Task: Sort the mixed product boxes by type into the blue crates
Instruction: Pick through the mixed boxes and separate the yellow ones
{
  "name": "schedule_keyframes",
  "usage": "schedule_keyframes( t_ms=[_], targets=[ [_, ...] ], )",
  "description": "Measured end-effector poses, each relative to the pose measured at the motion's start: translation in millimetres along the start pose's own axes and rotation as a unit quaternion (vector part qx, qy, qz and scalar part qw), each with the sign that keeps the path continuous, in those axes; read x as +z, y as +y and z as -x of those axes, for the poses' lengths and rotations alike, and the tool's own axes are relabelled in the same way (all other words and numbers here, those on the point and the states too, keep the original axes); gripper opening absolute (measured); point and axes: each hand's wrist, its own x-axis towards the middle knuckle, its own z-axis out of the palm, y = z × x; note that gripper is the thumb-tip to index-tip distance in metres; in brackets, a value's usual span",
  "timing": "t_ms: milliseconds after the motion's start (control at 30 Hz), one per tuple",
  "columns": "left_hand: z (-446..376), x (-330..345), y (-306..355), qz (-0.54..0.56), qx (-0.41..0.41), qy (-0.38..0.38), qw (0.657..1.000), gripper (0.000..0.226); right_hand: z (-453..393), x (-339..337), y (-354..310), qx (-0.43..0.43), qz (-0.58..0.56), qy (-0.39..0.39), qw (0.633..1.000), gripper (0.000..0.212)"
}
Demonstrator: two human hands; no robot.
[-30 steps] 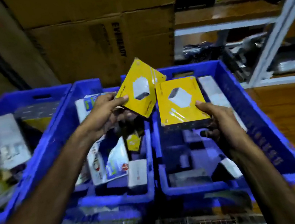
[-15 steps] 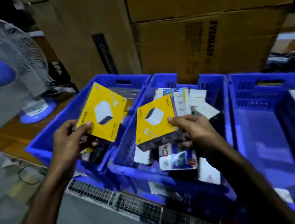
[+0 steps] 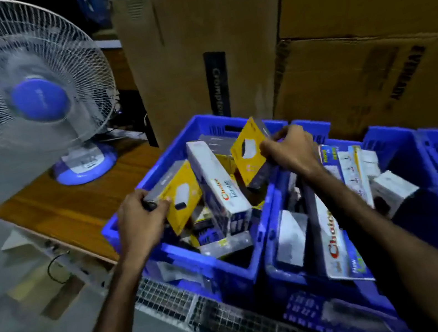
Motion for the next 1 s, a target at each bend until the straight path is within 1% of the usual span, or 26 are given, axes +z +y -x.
schedule_keyframes(
  t_ms=[67, 100, 200, 267, 367, 433, 567, 667, 733, 833, 933, 1000],
  targets=[
    [-9.5, 6.8, -7.3, -0.002, -0.004, -0.005, 1.0, 0.022, -7.2, 15.8, -1.4, -0.014, 0.05, 0.005, 0.999, 0.042],
    [-13.5, 8.6, -9.0, -0.008, -0.001, 0.001, 1.0, 0.023, -8.6, 22.2, -1.3, -0.023, 0.07, -0.001, 0.997, 0.04],
    [-21.7, 7.1, -9.8, -0.037, -0.008, -0.001, 0.999, 0.047, -7.4, 35.2, 4.6, -0.058, 0.127, -0.013, 0.99, 0.029],
    [-25.3, 6.4, -13.1, -0.058, 0.013, -0.004, 0.998, 0.052, -0.7, 37.2, 8.3, -0.076, 0.151, 0.006, 0.986, 0.029],
    [-26.4, 8.1, -13.8, -0.067, 0.059, -0.005, 0.996, 0.046, 9.3, 38.0, 17.0, -0.109, 0.158, 0.018, 0.981, 0.027],
    [-28.1, 9.4, -13.0, -0.066, 0.092, -0.016, 0.993, 0.038, 20.7, 39.8, 20.2, -0.118, 0.14, 0.015, 0.983, 0.024],
    [-29.5, 10.5, -17.5, -0.046, 0.165, -0.071, 0.983, 0.018, 58.3, 45.3, 23.0, -0.134, 0.115, 0.017, 0.984, 0.023],
    [-25.9, 11.6, -20.9, -0.048, 0.196, -0.104, 0.974, 0.012, 85.2, 50.8, 24.1, -0.166, 0.115, -0.01, 0.979, 0.023],
    [-21.8, 12.7, -21.5, -0.05, 0.206, -0.115, 0.97, 0.013, 97.3, 55.0, 27.5, -0.191, 0.152, -0.031, 0.969, 0.025],
    [-14.4, 13.5, -22.3, -0.048, 0.211, -0.113, 0.97, 0.016, 112.8, 59.5, 35.8, -0.211, 0.18, -0.033, 0.96, 0.035],
    [-4.9, 14.3, -23.3, -0.05, 0.224, -0.108, 0.967, 0.019, 114.7, 63.9, 34.6, -0.21, 0.229, -0.04, 0.95, 0.061],
    [1.1, 14.3, -22.0, -0.044, 0.227, -0.101, 0.968, 0.02, 104.4, 69.0, 24.9, -0.194, 0.286, -0.081, 0.935, 0.082]
  ],
)
